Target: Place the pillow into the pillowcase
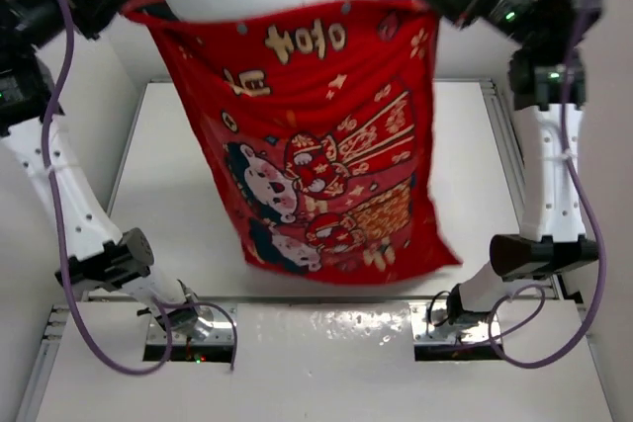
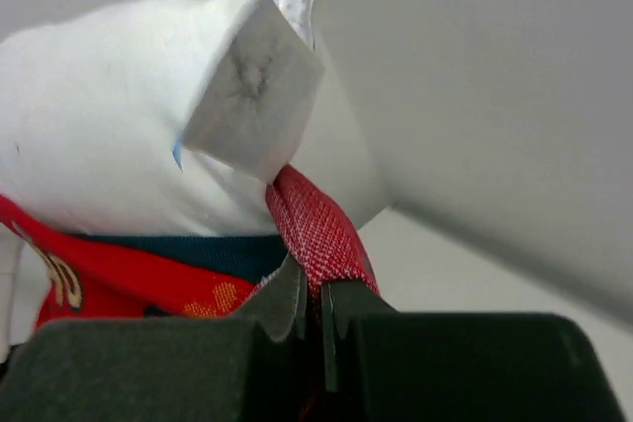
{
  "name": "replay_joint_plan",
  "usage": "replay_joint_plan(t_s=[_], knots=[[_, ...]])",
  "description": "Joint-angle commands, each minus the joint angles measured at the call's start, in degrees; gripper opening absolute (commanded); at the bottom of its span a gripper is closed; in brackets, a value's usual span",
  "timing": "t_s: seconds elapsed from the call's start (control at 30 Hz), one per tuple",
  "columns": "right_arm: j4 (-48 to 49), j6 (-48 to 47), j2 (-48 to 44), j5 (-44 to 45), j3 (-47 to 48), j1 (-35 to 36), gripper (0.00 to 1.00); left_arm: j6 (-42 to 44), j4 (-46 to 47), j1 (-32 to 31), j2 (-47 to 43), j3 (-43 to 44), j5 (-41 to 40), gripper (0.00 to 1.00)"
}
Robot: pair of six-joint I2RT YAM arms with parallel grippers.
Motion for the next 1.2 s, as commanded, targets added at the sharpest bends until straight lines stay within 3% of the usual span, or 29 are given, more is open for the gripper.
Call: replay_joint_plan(t_s=[0.0, 0.03, 0.13, 0.2, 0.27, 0.3, 0.37, 0.43, 0.53, 0.6, 0.63, 0.7, 0.8, 0.87, 1.0, 1.17], knots=[[21.5, 5.0, -10.1, 12.9, -17.6, -5.6, 0.00, 5.0, 0.1, 9.3, 1.0, -12.2, -17.4, 0.00], [25.0, 5.0, -12.9, 14.2, -25.0, -5.4, 0.00, 5.5, 2.2, 9.2, -1.2, -14.8, -17.7, 0.00], [23.1, 1.6, -13.7, 15.6, -22.8, -5.3, 0.00, 7.6, 0.5, 6.6, 0.1, -13.4, -18.0, 0.00], [10.7, -1.2, -7.0, 19.1, -13.3, -5.6, 0.00, 7.9, -1.5, 4.8, 2.6, -10.9, -19.9, 0.00], [1.1, 2.2, -0.7, 16.6, -3.7, -8.7, 0.00, 5.0, -3.8, 5.2, 6.5, -4.7, -19.1, 0.00], [2.5, 4.9, 2.1, 13.4, 1.5, -9.9, 0.00, 3.3, -3.5, 6.9, 7.5, -2.5, -17.7, 0.00], [11.5, 9.8, 0.1, 10.1, -0.4, -11.4, 0.00, -3.2, 2.8, 9.7, 7.0, -0.7, -13.2, 0.00], [26.6, 14.3, -11.4, 11.9, -14.8, -12.5, 0.00, -9.1, 13.2, 14.4, 2.7, -4.3, -10.7, 0.00], [29.5, 12.3, -16.2, 13.8, -20.3, -12.6, 0.00, -7.7, 16.3, 13.5, -2.2, -9.2, -10.2, 0.00], [26.3, 7.7, -16.7, 14.7, -24.0, -11.7, 0.00, -2.8, 14.9, 6.8, -4.0, -14.1, -11.8, 0.00], [17.8, 6.7, -13.1, 14.7, -23.3, -10.9, 0.00, 2.4, 10.4, 4.3, -3.7, -16.5, -16.4, 0.00], [7.5, 6.9, -7.5, 11.1, -13.8, -11.2, 0.00, 4.5, 4.6, 2.4, -1.5, -14.5, -18.3, 0.00], [8.1, 5.1, -6.2, 8.8, -14.5, -7.2, 0.00, 6.4, -4.3, 0.6, 2.5, -10.0, -15.5, 0.00], [12.4, 1.7, -10.9, 13.9, -23.7, -3.1, 0.00, 11.3, -6.5, -4.3, 2.0, -11.4, -15.0, 0.00], [7.8, -2.8, -7.6, 16.2, -20.8, 7.3, 0.00, 23.1, -11.4, -15.8, -1.4, -17.6, -20.2, 0.00], [8.1, -1.4, -0.8, 15.9, -8.5, 11.9, 0.00, 31.6, -17.5, -27.9, -2.8, -20.8, -24.8, 0.28]])
